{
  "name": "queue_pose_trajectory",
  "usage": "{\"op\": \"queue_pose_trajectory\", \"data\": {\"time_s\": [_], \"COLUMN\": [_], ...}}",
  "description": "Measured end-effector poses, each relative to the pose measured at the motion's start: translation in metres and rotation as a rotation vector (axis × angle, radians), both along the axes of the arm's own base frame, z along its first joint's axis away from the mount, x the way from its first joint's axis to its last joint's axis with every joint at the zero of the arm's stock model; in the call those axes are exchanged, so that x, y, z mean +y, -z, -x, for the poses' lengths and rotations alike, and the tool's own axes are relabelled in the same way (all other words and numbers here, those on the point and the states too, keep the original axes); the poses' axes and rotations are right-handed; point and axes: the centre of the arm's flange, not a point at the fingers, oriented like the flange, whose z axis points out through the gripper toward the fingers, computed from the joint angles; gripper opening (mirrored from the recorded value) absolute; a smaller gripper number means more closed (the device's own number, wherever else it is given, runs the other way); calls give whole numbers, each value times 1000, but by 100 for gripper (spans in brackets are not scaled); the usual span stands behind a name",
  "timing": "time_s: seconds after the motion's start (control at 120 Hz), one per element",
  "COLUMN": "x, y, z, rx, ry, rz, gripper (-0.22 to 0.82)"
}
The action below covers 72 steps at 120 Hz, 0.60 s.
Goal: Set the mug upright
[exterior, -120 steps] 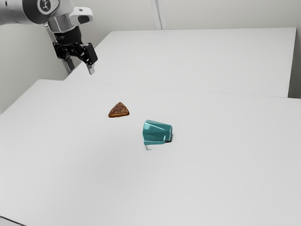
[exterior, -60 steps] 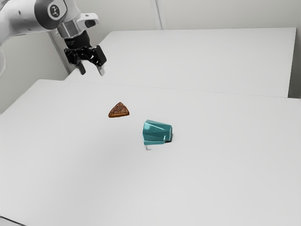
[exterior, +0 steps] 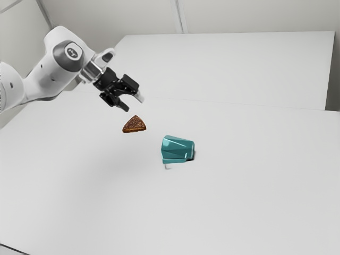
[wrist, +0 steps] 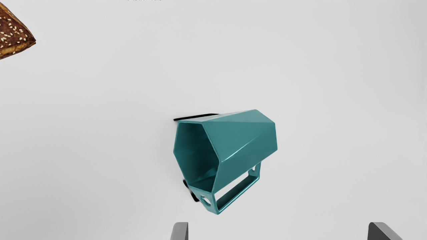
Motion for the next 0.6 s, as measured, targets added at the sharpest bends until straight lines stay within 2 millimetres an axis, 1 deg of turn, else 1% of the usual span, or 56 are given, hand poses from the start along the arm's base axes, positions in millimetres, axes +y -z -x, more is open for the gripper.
{"op": "queue_pose_trajectory", "data": {"time_s": [0.142,0.317,0.483,0.6], "x": [6,14,17,19], "y": [50,101,139,153], "z": [7,14,24,24], "rx": [-23,-80,-137,-182], "ry": [-72,-162,-204,-192], "rz": [133,292,378,389], "gripper": [59,59,59,59]}}
